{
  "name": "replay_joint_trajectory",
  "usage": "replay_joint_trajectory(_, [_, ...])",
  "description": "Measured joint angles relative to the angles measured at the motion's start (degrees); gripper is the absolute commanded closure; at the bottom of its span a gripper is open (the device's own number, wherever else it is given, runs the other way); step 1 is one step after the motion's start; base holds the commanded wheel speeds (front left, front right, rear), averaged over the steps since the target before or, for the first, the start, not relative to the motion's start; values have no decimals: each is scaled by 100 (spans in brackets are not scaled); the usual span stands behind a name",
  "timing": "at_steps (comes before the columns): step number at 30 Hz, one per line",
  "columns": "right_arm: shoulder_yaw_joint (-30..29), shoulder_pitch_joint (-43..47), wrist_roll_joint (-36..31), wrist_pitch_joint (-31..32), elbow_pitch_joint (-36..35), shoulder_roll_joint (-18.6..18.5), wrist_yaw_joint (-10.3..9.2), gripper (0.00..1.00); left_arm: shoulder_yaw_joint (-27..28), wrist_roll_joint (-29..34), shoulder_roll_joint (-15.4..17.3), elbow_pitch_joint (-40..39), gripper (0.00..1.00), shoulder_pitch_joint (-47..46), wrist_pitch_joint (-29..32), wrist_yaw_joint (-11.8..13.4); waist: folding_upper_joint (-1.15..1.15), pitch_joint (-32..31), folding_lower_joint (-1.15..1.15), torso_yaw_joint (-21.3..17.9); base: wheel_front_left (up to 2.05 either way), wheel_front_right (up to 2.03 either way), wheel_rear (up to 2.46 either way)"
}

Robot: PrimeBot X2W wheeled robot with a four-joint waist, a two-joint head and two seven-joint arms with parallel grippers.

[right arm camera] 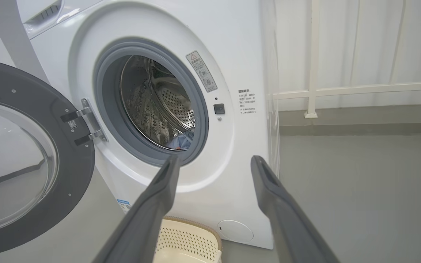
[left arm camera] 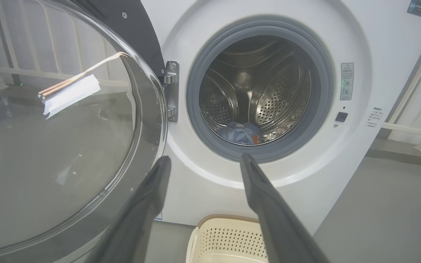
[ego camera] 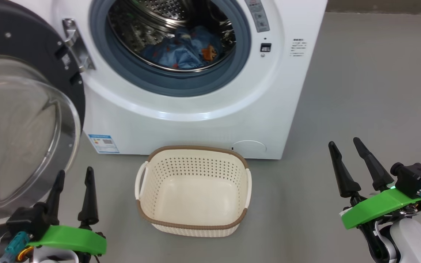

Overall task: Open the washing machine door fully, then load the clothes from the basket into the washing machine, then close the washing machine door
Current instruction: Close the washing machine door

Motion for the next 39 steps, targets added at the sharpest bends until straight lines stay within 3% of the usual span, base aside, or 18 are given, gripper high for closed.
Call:
replay_joint_trajectory(30, [169, 5, 92, 0, 62, -42, 0, 0, -66, -54, 101, 38, 0, 138, 0, 153, 0, -130, 0, 1563, 0, 0, 0])
replay_joint_trajectory(39, [201, 8, 92, 0, 71, -32, 0, 0, -65, -49, 100, 42, 0, 151, 0, 338, 0, -171, 0, 1921, 0, 0, 0])
